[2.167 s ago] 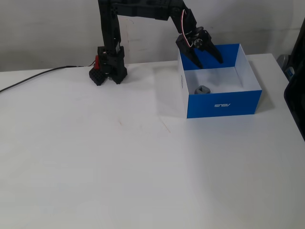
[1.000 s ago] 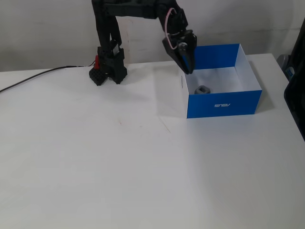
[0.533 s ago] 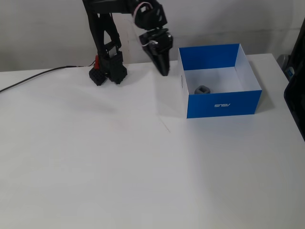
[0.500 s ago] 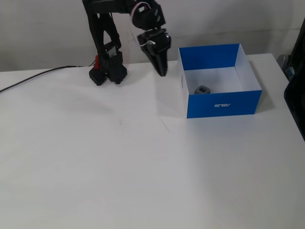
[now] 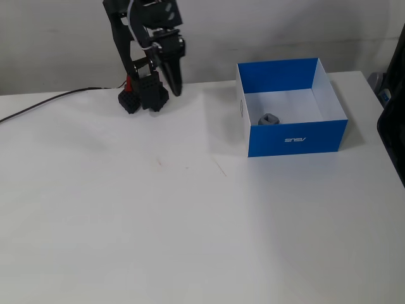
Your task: Grasp the gray block and put it in the box.
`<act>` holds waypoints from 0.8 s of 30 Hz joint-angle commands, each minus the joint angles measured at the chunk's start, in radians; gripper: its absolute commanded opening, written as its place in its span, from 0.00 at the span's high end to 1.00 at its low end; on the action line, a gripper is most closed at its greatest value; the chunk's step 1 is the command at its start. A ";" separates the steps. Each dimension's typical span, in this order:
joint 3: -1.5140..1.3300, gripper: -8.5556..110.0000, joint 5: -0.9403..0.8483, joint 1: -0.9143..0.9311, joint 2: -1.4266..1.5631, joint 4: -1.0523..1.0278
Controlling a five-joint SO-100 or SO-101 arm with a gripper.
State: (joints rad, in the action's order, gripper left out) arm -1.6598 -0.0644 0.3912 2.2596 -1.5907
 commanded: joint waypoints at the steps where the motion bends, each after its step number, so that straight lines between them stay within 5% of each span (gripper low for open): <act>1: -0.038 0.93 -0.028 -0.051 0.132 0.028; 24: -0.637 0.93 -0.236 -0.463 0.623 0.425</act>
State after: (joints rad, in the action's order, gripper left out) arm -2.2381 -0.2792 -0.0414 2.7918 -1.2471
